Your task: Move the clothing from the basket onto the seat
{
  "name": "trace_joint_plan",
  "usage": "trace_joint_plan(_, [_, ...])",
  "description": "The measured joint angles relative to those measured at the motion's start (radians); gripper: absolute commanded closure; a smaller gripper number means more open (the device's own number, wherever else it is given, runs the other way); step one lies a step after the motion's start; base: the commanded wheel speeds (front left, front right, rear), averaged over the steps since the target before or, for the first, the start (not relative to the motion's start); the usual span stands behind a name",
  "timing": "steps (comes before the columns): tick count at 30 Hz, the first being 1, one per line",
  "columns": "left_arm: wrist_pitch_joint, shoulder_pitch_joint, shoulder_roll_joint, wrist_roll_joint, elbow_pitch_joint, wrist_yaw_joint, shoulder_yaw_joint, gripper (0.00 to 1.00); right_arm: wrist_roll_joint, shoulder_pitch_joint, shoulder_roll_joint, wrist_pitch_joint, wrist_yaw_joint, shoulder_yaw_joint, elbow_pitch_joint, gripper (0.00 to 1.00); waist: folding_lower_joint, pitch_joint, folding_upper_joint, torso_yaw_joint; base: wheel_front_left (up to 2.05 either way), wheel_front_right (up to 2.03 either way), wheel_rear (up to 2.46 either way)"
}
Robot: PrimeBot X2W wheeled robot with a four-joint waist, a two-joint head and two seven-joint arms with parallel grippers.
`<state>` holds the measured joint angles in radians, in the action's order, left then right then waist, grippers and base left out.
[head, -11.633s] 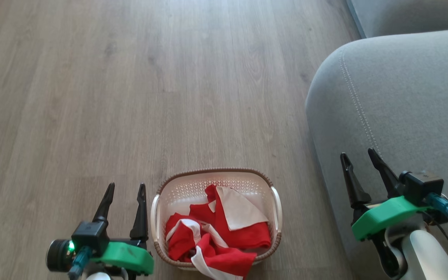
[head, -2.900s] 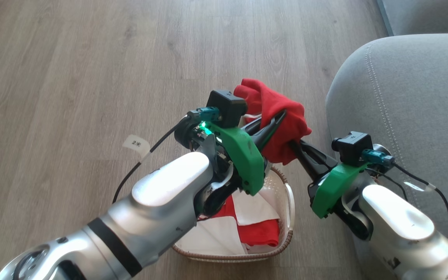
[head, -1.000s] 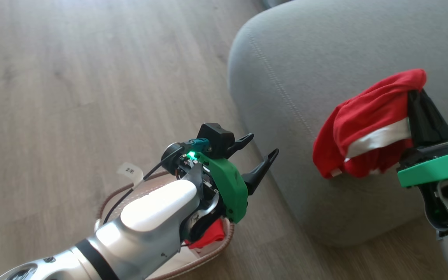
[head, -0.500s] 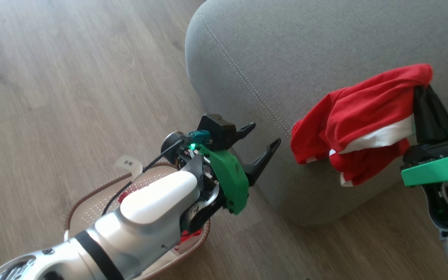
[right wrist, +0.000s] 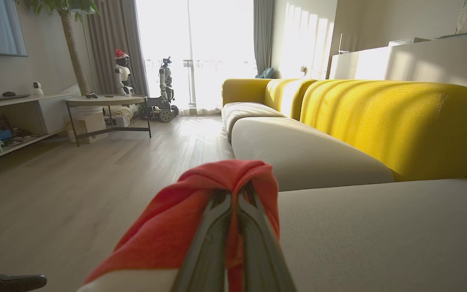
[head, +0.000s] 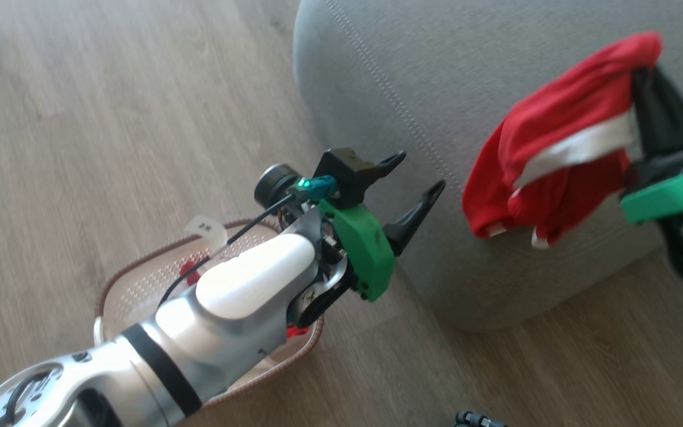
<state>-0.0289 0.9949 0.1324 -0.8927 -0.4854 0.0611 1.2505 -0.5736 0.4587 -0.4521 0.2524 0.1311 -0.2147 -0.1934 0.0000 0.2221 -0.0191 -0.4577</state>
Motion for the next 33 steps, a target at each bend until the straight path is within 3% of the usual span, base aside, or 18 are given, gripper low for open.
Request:
trace_joint_plan(13, [-0.028, 0.095, -0.047, 0.085, -0.018, -0.033, 0.026, 0.0, -0.106, 0.307, -0.172, 0.0, 0.0, -0.065, -0.146, 1.0, 0.0, 0.125, 0.0, 0.087, 0.0, 0.0, 0.0])
trace_joint_plan(18, [-0.054, 0.137, -0.062, 0.118, -0.026, -0.036, 0.028, 0.0, -0.096, 0.383, -0.236, 0.0, 0.0, -0.105, -0.203, 1.0, 0.0001, 0.193, 0.0, 0.114, 0.0, 0.0, 0.0])
trace_joint_plan(33, [-0.043, 0.218, -0.067, 0.165, -0.031, -0.045, 0.037, 0.0, -0.139, 0.54, -0.343, 0.0, 0.0, -0.037, -0.401, 1.0, 0.0002, 0.391, -0.0001, 0.173, 0.0, 0.0, 0.0])
